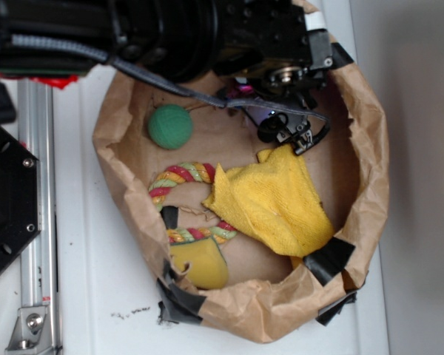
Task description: Grab the wood chip.
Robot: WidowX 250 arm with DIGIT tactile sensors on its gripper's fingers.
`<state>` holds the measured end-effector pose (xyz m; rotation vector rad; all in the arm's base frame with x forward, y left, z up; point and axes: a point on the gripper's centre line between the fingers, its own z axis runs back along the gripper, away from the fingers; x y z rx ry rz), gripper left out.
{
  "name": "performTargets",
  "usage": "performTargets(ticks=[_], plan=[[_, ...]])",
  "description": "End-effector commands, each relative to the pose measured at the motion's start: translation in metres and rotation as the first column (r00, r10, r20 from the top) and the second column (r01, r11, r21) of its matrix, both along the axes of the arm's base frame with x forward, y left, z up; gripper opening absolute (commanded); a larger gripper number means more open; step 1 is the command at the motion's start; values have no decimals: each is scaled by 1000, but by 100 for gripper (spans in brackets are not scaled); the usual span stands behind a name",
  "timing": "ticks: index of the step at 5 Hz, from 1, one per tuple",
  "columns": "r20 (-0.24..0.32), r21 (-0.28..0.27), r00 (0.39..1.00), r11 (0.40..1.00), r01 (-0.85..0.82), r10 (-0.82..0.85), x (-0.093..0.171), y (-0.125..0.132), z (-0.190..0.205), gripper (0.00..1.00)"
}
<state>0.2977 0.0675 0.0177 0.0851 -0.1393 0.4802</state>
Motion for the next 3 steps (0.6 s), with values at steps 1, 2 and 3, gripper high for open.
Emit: performTargets(ticks=[1, 2, 3], plan=[[14, 10, 999, 999, 34, -34, 0, 2, 12, 0], [11, 18, 999, 999, 42, -42, 0, 0, 12, 0], [22, 18, 999, 999, 37, -37, -1, 2, 16, 0]])
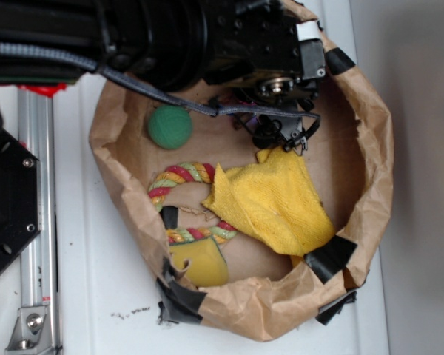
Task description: Grab the wood chip.
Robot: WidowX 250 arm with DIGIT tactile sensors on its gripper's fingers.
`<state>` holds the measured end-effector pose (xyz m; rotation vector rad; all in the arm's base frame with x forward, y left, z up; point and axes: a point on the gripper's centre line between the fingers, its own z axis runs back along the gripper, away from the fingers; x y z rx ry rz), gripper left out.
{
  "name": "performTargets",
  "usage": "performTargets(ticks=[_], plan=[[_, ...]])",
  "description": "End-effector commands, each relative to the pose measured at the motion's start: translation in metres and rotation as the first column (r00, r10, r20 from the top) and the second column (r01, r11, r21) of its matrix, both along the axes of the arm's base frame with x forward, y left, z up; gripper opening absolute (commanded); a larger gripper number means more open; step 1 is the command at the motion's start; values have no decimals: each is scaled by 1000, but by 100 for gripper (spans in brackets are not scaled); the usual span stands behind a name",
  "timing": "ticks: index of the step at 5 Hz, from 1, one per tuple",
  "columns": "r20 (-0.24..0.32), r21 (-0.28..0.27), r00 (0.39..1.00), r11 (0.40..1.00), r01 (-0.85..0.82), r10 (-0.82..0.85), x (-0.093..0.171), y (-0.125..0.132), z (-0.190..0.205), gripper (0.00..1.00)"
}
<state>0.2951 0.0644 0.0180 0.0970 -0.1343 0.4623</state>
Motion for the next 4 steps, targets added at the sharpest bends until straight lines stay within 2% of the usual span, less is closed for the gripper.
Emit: performTargets(ticks=[1, 2, 3, 4], plan=[[8, -30, 995, 995, 100, -100, -2, 4, 37, 0], [12, -78, 960, 957, 281, -281, -12, -18, 87, 0], [-9, -119, 944, 938, 327, -330, -22, -42, 137, 0], [-34, -103, 938, 935, 341, -346, -29, -56, 176, 0]])
